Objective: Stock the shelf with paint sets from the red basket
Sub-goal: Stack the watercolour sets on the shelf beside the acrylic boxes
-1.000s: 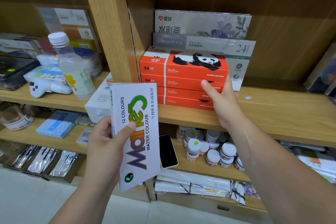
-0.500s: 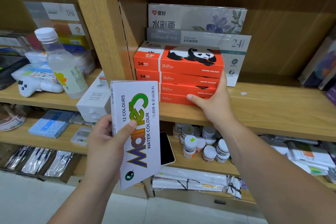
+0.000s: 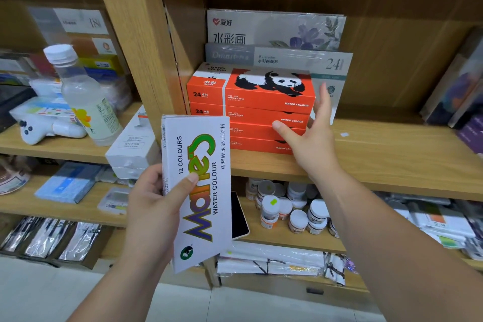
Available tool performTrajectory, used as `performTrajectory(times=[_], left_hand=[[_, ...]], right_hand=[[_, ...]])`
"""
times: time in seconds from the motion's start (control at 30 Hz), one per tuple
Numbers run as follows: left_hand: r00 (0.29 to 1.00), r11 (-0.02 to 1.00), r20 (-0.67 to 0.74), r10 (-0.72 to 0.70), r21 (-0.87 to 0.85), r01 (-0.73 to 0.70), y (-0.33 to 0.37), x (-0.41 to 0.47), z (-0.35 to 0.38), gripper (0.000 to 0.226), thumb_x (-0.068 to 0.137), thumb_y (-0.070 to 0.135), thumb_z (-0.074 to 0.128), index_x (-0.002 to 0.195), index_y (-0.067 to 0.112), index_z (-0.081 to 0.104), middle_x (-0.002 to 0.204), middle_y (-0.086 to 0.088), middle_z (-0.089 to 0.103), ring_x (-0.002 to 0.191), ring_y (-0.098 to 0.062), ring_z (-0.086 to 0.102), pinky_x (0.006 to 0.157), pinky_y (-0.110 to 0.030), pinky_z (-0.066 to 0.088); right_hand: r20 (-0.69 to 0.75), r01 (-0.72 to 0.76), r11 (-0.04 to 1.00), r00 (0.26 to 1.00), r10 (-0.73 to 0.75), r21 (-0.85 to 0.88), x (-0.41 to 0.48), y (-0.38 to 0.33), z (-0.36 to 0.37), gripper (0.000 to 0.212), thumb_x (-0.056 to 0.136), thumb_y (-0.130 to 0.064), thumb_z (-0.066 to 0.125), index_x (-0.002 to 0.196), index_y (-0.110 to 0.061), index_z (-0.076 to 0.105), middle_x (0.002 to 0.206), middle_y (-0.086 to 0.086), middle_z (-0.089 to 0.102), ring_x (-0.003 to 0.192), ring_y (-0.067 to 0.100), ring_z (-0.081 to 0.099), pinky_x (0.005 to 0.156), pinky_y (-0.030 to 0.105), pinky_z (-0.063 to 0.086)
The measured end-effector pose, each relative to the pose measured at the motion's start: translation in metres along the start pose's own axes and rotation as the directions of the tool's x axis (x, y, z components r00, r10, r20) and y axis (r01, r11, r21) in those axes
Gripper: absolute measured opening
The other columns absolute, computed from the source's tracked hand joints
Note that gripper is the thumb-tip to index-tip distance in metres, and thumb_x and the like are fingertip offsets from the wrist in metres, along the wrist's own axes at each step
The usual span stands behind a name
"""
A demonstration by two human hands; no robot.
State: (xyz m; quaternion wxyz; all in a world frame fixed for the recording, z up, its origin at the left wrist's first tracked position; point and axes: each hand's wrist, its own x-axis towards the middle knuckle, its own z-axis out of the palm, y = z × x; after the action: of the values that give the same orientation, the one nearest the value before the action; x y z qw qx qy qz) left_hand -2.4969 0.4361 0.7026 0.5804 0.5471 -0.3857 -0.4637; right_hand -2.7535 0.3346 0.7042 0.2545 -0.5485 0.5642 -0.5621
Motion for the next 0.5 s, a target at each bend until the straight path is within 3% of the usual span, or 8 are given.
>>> performTrajectory(times=[0.13,0.23,0.37,0.43,0.5], left_hand=[[1.0,1.0,0.004,0.001,-0.01,-0.001,0.002,0.0,0.001,0.02,0.092,0.01,0.072,0.111,0.016,0.068,0.102,-0.002,0.081,0.084,-0.028,0.079,0.073,-0.046,0.06],[1.0,1.0,0.008,-0.001,-0.013,0.002,0.001,0.0,0.002,0.02,0.092,0.01,0.072,0.111,0.014,0.068,0.102,-0.003,0.081,0.084,-0.029,0.079,0.072,-0.046,0.06],[0.999,0.999,0.04,0.0,-0.037,0.002,0.005,-0.001,0.007,0.02,0.092,0.01,0.071,0.112,0.014,0.067,0.102,-0.004,0.081,0.083,-0.03,0.079,0.071,-0.046,0.06],[0.998,0.998,0.07,-0.004,-0.06,0.008,0.009,-0.002,0.012,0.021,0.092,0.01,0.07,0.112,0.013,0.067,0.103,-0.006,0.081,0.085,-0.033,0.079,0.074,-0.049,0.061],[0.994,0.996,0.109,-0.001,-0.09,0.011,0.016,-0.003,0.02,0.021,0.092,0.008,0.069,0.112,0.01,0.066,0.103,-0.009,0.08,0.088,-0.037,0.078,0.076,-0.053,0.062]], right_hand=[[0.013,0.036,0.999,0.999,-0.036,-0.022,0.005,-0.004,0.001,0.09,0.095,-0.031,0.074,0.163,-0.036,0.016,0.14,-0.025,0.058,0.123,-0.014,0.054,0.111,0.025,0.043],[-0.021,0.045,0.999,0.999,-0.045,0.001,0.009,-0.006,0.003,0.065,0.105,-0.037,0.056,0.162,-0.034,0.024,0.13,-0.034,0.056,0.118,-0.021,0.051,0.102,0.014,0.041],[-0.025,0.031,1.0,0.999,-0.031,-0.002,0.01,-0.01,0.001,0.059,0.108,-0.032,0.052,0.161,-0.032,0.027,0.124,-0.035,0.056,0.111,-0.025,0.053,0.089,0.0,0.041],[-0.004,0.017,1.0,1.0,-0.017,-0.018,0.011,-0.011,-0.002,0.06,0.107,-0.031,0.054,0.161,-0.032,0.027,0.13,-0.033,0.056,0.116,-0.022,0.052,0.095,0.004,0.041],[0.044,0.018,0.999,0.999,-0.016,-0.026,0.01,-0.013,-0.007,0.065,0.106,-0.036,0.055,0.162,-0.031,0.023,0.149,-0.025,0.048,0.132,-0.013,0.046,0.112,0.02,0.037]])
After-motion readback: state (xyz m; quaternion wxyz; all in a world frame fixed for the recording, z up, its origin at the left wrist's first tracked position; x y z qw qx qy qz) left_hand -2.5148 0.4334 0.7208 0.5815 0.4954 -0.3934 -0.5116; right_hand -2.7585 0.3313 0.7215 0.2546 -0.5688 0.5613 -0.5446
